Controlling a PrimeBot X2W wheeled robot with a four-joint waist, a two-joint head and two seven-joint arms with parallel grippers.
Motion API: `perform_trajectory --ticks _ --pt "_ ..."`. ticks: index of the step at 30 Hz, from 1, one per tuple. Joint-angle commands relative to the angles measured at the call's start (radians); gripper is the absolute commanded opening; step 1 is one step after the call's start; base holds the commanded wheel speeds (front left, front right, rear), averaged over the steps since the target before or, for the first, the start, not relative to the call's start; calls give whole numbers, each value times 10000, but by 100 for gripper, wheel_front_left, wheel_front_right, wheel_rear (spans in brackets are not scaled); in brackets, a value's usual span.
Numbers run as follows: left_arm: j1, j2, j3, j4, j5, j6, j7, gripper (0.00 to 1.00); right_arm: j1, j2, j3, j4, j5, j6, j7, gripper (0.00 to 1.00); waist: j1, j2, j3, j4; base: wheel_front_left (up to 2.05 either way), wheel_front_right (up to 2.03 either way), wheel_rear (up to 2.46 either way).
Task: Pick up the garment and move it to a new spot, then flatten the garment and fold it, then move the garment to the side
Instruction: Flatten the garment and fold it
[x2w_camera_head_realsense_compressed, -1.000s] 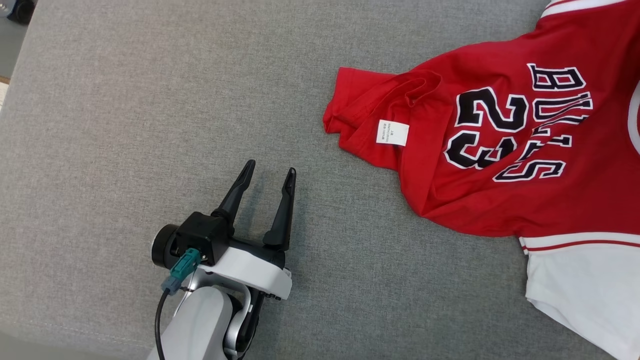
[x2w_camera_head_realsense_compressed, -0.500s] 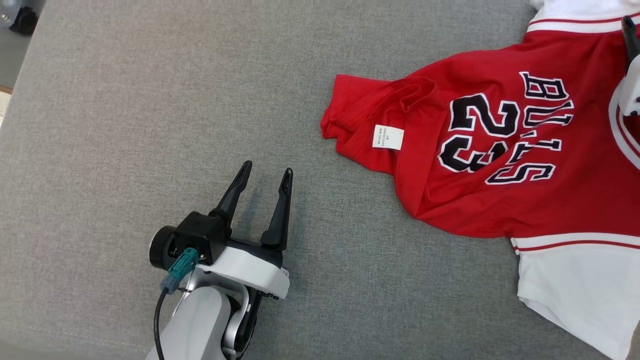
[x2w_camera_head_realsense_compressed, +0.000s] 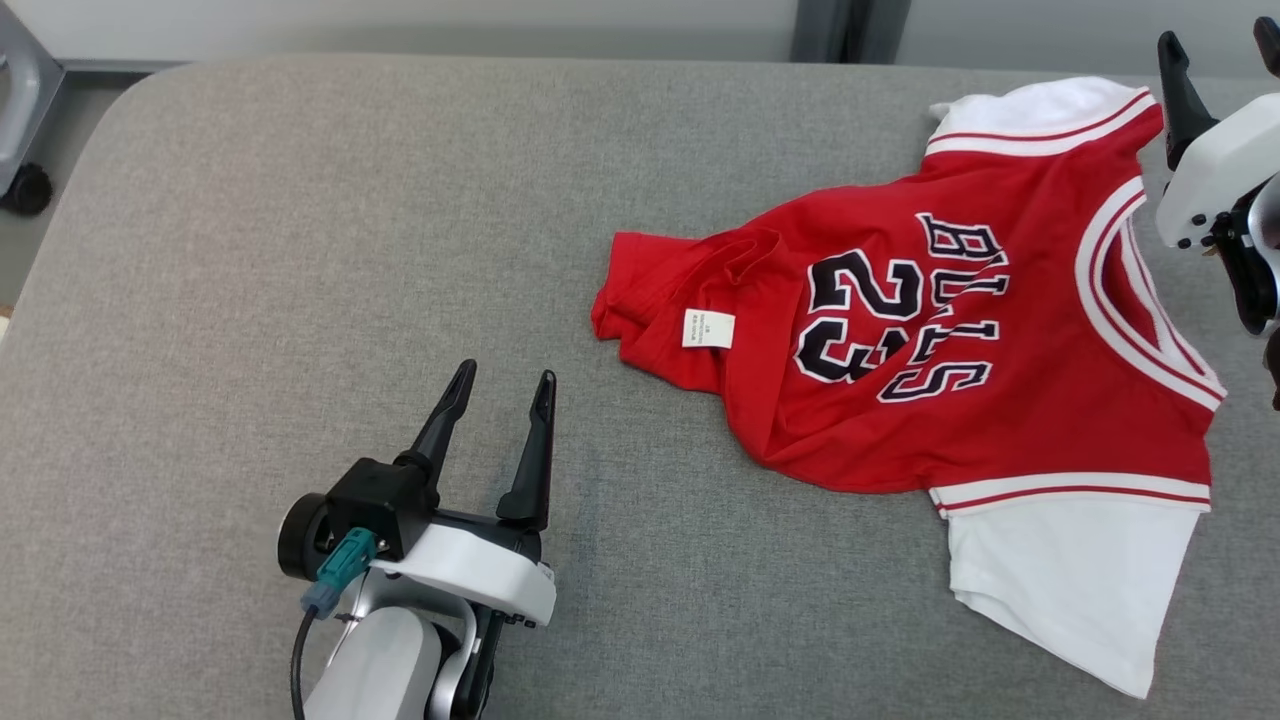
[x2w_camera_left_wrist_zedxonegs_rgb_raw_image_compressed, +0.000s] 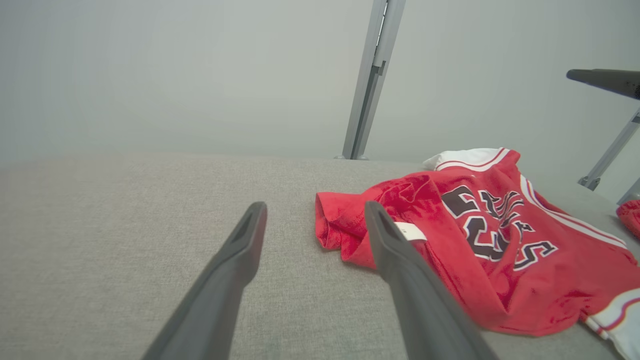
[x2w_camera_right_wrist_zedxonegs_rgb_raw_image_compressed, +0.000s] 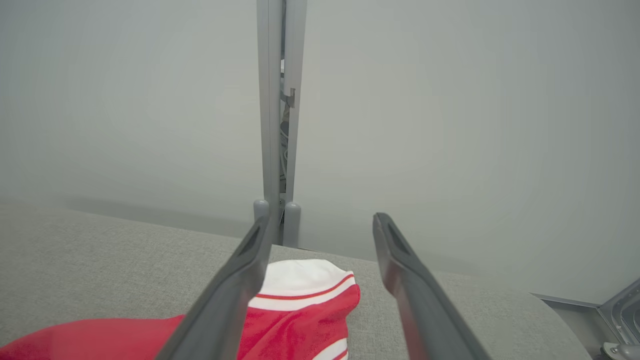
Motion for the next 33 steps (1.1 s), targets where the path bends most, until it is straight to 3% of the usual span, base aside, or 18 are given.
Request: perform_trajectory --ticks 1,6,12,19,33 --pt "143 41 164 -91 96 -16 -38 100 322 10 -82 -291 168 -2 -179 100 0 -1 -478 -295 0 0 0" --pt "371 39 523 -288 155 -27 -36 100 1124 -31 -521 -1635 482 0 -312 100 0 -1 -886 -531 0 0 0" --pt "629 41 780 -483 186 -61 -38 100 3293 -41 -2200 -4232 206 0 -309 100 0 -1 -1258 -772 0 0 0" --pt "952 41 1010 -696 124 -77 -37 100 6333 711 -4333 -6785 -881 0 -291 100 0 -1 -1545 -1026 0 0 0" --pt "1364 42 1047 -416 -150 -193 -38 100 9926 2290 -5717 -8649 -2100 0 467 100 0 -1 -1727 -1331 0 0 0"
